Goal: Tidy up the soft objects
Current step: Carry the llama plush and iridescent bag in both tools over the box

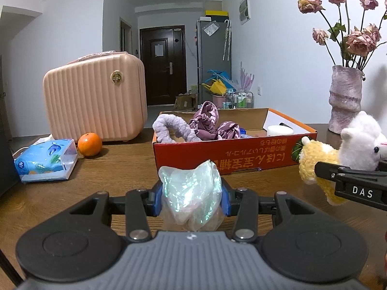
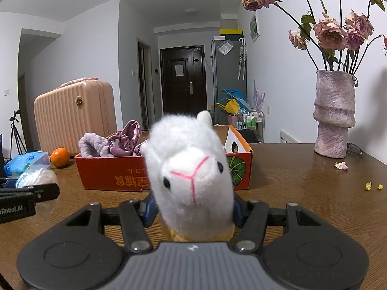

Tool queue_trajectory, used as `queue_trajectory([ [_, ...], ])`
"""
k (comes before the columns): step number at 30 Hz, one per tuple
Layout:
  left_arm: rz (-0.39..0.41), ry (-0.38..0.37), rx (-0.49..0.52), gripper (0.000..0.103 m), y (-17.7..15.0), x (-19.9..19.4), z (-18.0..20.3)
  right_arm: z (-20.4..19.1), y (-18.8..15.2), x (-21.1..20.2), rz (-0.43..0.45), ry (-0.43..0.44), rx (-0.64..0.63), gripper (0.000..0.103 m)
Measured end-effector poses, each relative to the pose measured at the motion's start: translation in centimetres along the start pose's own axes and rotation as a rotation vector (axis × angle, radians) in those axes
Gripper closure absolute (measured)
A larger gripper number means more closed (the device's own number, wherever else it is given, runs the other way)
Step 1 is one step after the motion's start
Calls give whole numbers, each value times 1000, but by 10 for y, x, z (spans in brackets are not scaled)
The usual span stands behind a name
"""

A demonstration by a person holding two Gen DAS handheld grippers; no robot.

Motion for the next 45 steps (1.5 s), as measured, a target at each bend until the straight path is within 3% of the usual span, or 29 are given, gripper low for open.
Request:
queue_trajectory([
  [14, 49, 4, -57, 58, 24, 12, 7, -5, 18, -6, 100, 9, 2, 45],
  [45, 125, 47, -146, 58, 71, 92, 18, 2, 53, 73, 214, -29, 19, 45],
])
Point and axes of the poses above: each gripper's, at about its wrist camera, not at the fingertips, and x roughly the way its jaws point, z to its right, y to its top, the point moved 3 cm from there along x, roughly the way its jaws point, and after that the axes turned 7 degrees about z, right-handed, at the moved point
